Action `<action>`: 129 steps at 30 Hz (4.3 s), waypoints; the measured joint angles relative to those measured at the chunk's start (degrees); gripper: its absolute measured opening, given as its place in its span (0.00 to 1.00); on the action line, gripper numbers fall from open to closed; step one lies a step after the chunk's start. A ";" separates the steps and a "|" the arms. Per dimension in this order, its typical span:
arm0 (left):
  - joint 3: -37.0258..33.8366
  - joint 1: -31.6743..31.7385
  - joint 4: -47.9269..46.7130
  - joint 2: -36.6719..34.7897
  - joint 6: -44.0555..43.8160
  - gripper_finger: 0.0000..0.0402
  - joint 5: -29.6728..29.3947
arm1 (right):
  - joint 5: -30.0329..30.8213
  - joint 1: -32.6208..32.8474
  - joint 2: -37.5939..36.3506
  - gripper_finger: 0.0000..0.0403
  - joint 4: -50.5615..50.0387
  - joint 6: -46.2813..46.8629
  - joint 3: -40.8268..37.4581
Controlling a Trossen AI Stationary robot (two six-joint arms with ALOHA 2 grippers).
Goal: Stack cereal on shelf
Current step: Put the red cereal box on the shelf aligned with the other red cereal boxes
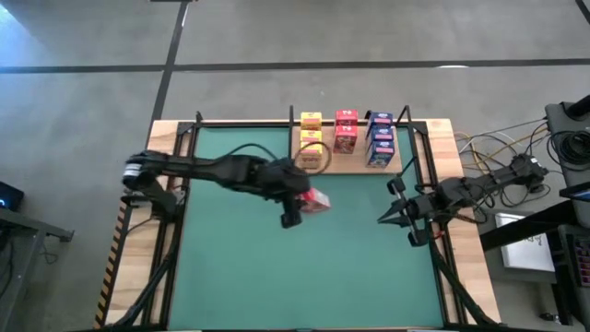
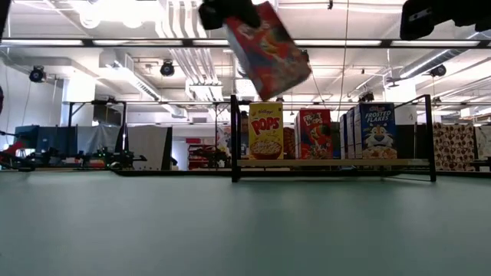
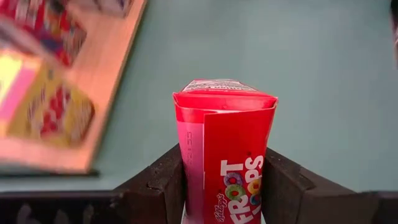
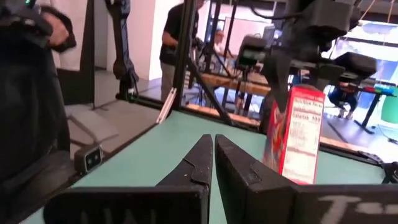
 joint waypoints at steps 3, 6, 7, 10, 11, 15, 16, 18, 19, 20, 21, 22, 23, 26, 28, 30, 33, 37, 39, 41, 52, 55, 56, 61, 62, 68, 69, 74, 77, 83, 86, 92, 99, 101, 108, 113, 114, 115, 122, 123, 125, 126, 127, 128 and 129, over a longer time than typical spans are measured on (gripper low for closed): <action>6.66 0.86 -1.63 5.25 6.65 0.35 0.00 | 0.00 0.00 -2.03 0.02 0.04 0.69 -1.14; 11.99 1.91 -1.98 9.36 12.00 0.35 0.00 | -0.04 0.00 -4.07 0.02 0.04 0.92 -2.27; 13.38 2.31 -2.02 10.33 13.51 0.35 0.00 | -0.10 0.00 -4.81 0.02 0.00 0.87 -2.56; 17.42 3.55 -2.04 13.20 17.43 0.35 -0.02 | -1.54 0.09 -6.78 0.02 0.05 0.45 -3.37; 18.50 3.97 -2.02 13.91 18.51 0.35 -0.02 | -1.99 0.11 -7.34 0.02 0.06 0.31 -3.56; 22.18 5.76 -1.86 16.32 22.06 0.35 -0.02 | -2.21 0.11 -9.48 0.02 0.38 -0.47 -4.34; 22.98 6.21 -1.86 16.86 22.66 0.35 -0.02 | -2.73 0.11 -9.88 0.02 0.19 -0.86 -4.63; 24.31 7.07 -1.65 17.93 23.70 0.35 -0.04 | -4.47 0.09 -10.77 0.02 0.36 -2.20 -5.22; 24.73 7.48 -1.64 18.31 24.09 0.35 -0.02 | -5.28 0.11 -11.25 0.02 0.58 -2.49 -5.40; 24.83 7.82 -1.58 18.71 24.42 0.35 -0.02 | -5.72 0.11 -11.71 0.02 1.19 -2.65 -5.58; 24.83 8.14 -1.25 19.14 24.76 0.35 -0.04 | -6.02 0.11 -12.11 0.02 1.92 -2.82 -5.81; 24.87 8.41 -0.73 19.39 25.19 0.35 -0.06 | -6.06 0.11 -12.51 0.02 2.19 -3.13 -5.93; 24.87 8.61 -0.29 19.72 25.63 0.35 -0.04 | -6.07 0.11 -12.85 0.02 2.19 -3.60 -6.04; 24.34 9.12 1.93 19.98 26.94 0.35 -0.02 | -6.05 0.11 -13.87 0.02 2.19 -4.89 -6.60; 23.74 9.46 3.30 20.03 27.61 0.35 -0.02 | -6.03 0.09 -14.54 0.02 3.07 -5.07 -7.10; 23.18 9.81 4.00 20.14 28.14 0.35 -0.01 | -6.03 0.09 -15.49 0.02 3.03 -5.17 -7.33; 22.91 10.16 5.96 20.16 28.17 0.35 -0.02 | -6.03 0.09 -16.56 0.02 3.02 -5.19 -7.59; 22.28 10.50 8.35 20.16 29.34 0.35 0.00 | -6.03 0.09 -17.15 0.02 3.04 -4.83 -7.71; 22.12 10.85 8.41 20.17 29.84 0.35 0.00 | -6.03 0.09 -17.13 0.02 2.97 -4.32 -7.71; 22.05 11.48 8.53 20.16 29.94 0.35 0.00 | -6.01 0.09 -17.06 0.02 2.99 -4.26 -7.71; 19.47 15.08 12.17 20.16 29.70 0.35 0.45 | -5.90 0.09 -17.04 0.02 2.99 -3.81 -7.71; 18.33 15.47 13.40 20.16 29.46 0.35 0.97 | -5.90 0.09 -17.04 0.02 2.99 -3.82 -7.71; 18.18 15.53 13.22 20.16 29.31 0.35 1.06 | -5.88 0.09 -17.04 0.02 2.99 -3.80 -7.71; 18.14 15.45 14.03 20.13 29.17 0.35 1.73 | -5.83 0.09 -17.04 0.02 2.99 -3.79 -7.71; 18.14 15.44 13.92 20.13 29.17 0.35 1.74 | -5.81 0.09 -17.04 0.02 2.97 -3.59 -7.71; 17.99 15.64 13.35 20.12 28.18 0.35 1.70 | -5.69 0.09 -17.04 0.02 2.97 -3.26 -7.71; 17.61 15.66 13.35 20.12 28.12 0.35 1.68 | -5.62 0.09 -17.04 0.02 2.96 -3.19 -7.71; 15.65 15.83 13.31 20.12 27.90 0.35 1.67 | -5.53 0.09 -17.02 0.02 2.95 -3.19 -7.71; 13.71 15.90 14.70 20.12 27.87 0.35 1.66 | -5.05 0.09 -17.02 0.02 2.92 -2.75 -7.71; 12.65 16.12 15.07 20.10 27.64 0.35 1.51 | -4.33 0.07 -17.02 0.02 2.62 -2.62 -7.71; 12.54 16.22 15.09 20.12 27.61 0.35 1.51 | -4.33 0.07 -17.02 0.02 2.60 -2.66 -7.71; 12.54 16.27 18.34 20.12 27.72 0.35 1.51 | -4.34 0.07 -17.02 0.02 2.60 -2.73 -7.71; 15.37 16.38 16.23 20.12 28.30 0.35 1.51 | -4.34 0.07 -17.02 0.02 2.56 -2.75 -7.71; 16.31 16.38 15.89 20.12 28.60 0.35 1.53 | -4.35 0.07 -17.02 0.02 2.58 -2.75 -7.70; 20.14 16.47 12.63 20.12 29.63 0.35 1.56 | -4.35 0.07 -17.02 0.02 2.56 -2.75 -7.69; 23.03 16.47 12.50 20.10 29.14 0.35 2.45 | -4.35 0.07 -17.02 0.02 2.56 -2.76 -7.69; 23.33 16.47 12.45 20.10 29.04 0.35 3.25 | -4.35 0.07 -17.02 0.02 2.56 -2.76 -7.69; 23.57 16.48 12.32 20.10 28.96 0.35 3.79 | -4.35 0.07 -17.02 0.02 2.58 -2.76 -7.69; 24.31 16.47 12.09 20.10 28.14 0.34 4.08 | -4.35 0.07 -17.02 0.02 2.58 -2.75 -7.69; 24.36 16.45 12.14 20.10 28.14 0.33 4.09 | -4.37 0.07 -17.02 0.02 2.58 -2.75 -7.69; 24.23 16.45 12.53 20.10 28.10 0.33 4.09 | -4.35 0.07 -17.02 0.02 2.58 -2.77 -7.69; 24.12 16.45 12.29 20.11 27.82 0.33 4.09 | -4.37 0.07 -17.02 0.02 2.58 -2.75 -7.66; 24.07 16.47 11.74 20.12 27.41 0.33 4.09 | -4.37 0.07 -17.02 0.02 2.58 -2.75 -7.66; 23.92 16.47 11.23 20.12 26.82 0.33 4.09 | -4.37 0.08 -17.02 0.02 2.58 -2.75 -7.66; 23.59 16.47 11.14 20.12 26.53 0.33 4.11 | -4.37 0.08 -17.02 0.02 2.58 -2.75 -7.65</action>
